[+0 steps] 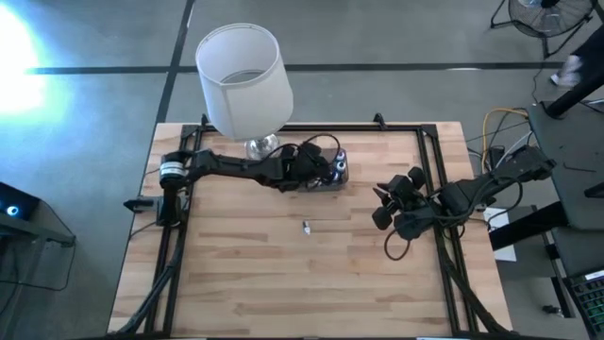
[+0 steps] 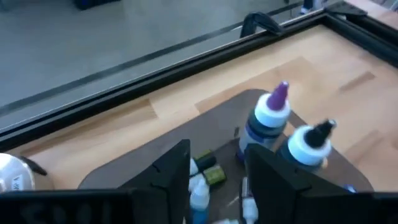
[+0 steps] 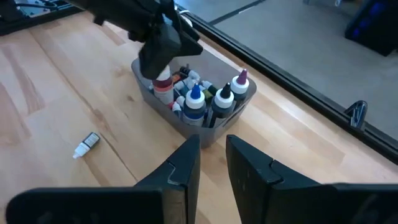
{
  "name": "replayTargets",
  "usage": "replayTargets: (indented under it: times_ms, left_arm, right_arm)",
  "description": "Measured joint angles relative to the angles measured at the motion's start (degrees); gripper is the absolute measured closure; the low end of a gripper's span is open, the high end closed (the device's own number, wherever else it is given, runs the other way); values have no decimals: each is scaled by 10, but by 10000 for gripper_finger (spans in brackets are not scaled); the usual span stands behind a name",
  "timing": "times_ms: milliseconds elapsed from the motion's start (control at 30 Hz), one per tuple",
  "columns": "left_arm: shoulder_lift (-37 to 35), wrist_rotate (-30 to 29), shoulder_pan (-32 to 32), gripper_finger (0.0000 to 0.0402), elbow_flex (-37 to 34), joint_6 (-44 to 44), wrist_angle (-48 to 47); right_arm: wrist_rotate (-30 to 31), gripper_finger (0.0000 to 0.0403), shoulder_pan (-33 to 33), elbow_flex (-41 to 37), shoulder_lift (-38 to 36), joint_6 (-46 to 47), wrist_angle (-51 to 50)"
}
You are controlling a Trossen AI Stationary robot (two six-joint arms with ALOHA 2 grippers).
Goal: Pick & Place food coloring
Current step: Put the small black food coloring bottle into the bin
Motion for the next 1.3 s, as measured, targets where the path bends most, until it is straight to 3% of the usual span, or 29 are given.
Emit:
replayTargets:
  times_ms: [167,367,533,667,767,833,1067,1300]
  left_arm:
    - [-55,39,-34,257,-1,6,-47]
    - [-130,131,-133,255,-11,90,-121]
    - [-141,242,-174,255,-61,39,-165]
    - [-136,294,-185,255,-105,284,-131]
    - [-132,299,-188,255,-135,495,-120]
    - [-126,299,-180,255,-144,578,-85]
    - [-81,311,-154,255,-155,724,-20]
    - [-39,334,-148,255,-130,785,-30]
  right_arm:
    - [-37,328,0,-1,0,-6,-1]
    - [-199,328,-46,-34,4,21,25]
    - [-281,315,-90,-92,20,22,83]
    - [-318,298,-101,-121,26,-36,141]
    - [-347,282,-96,-122,30,-104,165]
    - [-367,272,-97,-114,36,-141,161]
    - [-392,234,-90,-86,40,-163,140]
    - [-406,205,-90,-63,42,-151,117]
